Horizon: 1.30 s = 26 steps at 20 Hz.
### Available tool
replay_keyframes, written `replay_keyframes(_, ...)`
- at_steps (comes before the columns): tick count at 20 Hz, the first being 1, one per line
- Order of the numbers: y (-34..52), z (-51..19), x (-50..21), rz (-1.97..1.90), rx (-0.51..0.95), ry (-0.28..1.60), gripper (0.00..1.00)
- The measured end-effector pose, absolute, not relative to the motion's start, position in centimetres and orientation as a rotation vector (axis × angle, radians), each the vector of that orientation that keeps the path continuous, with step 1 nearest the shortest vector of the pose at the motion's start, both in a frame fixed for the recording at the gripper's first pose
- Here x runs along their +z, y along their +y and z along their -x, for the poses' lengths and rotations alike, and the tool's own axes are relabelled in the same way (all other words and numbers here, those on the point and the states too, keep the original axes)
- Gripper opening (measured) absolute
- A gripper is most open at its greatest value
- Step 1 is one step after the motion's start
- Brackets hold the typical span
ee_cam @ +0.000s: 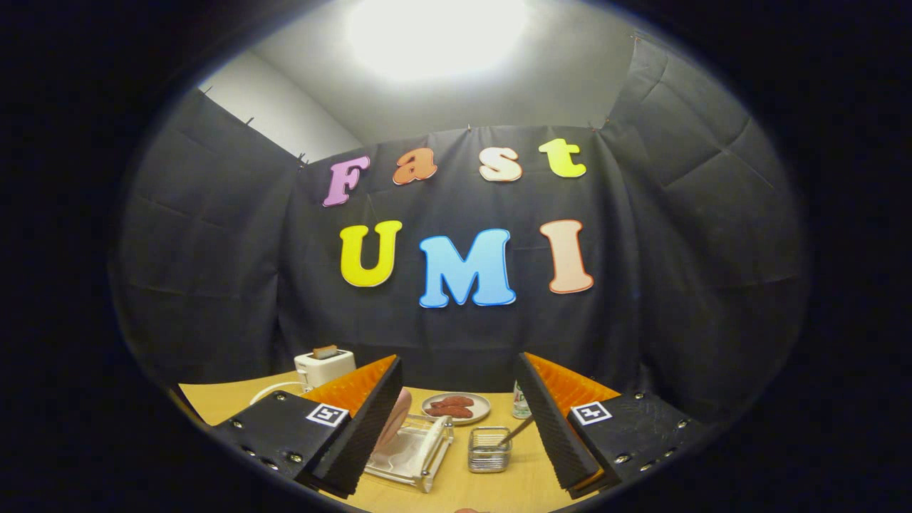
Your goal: Take the plate from the dish rack, then take the spoon from the basket and place it into the plate.
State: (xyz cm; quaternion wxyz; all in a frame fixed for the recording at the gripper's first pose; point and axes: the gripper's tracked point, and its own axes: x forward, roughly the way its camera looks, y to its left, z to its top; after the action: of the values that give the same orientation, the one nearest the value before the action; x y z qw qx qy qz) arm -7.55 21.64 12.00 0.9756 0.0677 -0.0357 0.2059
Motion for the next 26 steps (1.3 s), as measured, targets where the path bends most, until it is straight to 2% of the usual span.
replay_keyframes(4, 25.2, 5.7, 13.0, -0.139, 0.458, -0.069, 0.98)
replay_keyframes(8, 28.8, 2.8, 11.9, -0.136, 0.487, 0.02, 0.98)
replay_keyframes(18, 36.1, -4.0, 1.7, -0.068, 0.537, 0.53, 0.98)
replay_keyframes(26, 38.9, -3.9, -6.5, -0.085, 0.56, 0.915, 0.99)
